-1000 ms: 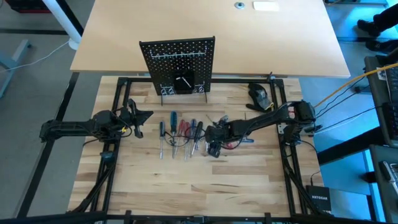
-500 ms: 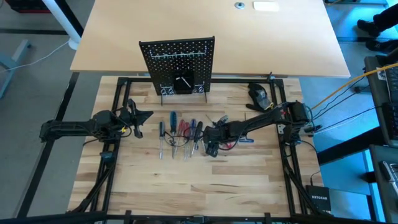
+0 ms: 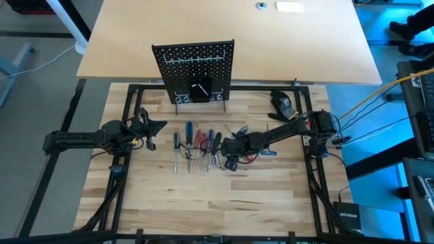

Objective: Hang tools onto peg board
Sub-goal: Put the top metal extension bar into the black bin on the peg board

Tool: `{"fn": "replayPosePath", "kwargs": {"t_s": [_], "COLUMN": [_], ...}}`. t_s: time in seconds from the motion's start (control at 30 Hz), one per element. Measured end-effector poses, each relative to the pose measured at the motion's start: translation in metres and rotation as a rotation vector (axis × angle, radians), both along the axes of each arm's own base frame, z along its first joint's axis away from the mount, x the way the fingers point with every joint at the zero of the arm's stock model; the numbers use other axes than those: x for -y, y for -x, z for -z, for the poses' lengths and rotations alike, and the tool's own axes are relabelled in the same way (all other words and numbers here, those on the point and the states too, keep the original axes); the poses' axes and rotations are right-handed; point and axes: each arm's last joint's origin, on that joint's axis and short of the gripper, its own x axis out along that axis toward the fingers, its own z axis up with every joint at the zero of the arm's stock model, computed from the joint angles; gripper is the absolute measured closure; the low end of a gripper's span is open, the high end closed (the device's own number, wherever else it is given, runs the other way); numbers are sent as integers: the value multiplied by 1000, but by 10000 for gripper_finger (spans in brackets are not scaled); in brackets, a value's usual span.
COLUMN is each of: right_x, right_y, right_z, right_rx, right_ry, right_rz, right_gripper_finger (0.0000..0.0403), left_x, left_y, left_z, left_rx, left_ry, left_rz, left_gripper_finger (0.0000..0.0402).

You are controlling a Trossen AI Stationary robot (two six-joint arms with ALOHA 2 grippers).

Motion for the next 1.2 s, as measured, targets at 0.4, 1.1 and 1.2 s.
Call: {"fn": "replayPosePath", "kwargs": {"t_s": [0.4,1.1,1.2], "right_x": [2,1,1], "right_y": [0,-27,-33], "right_z": [1,-78,-101], "right_rx": [-3,-89,-68], "right_ry": [72,147,182], "right_rz": [4,-109,-130], "right_gripper_finger": [364,359,357], "left_x": [0,0,0], "left_y": [0,0,0], "left_z": [0,0,0], "left_rx": [1,-1,-1], "left_ry": [0,0,0], "left_rz": [-1,0,0], "left_gripper_finger": [400,400,400]}}
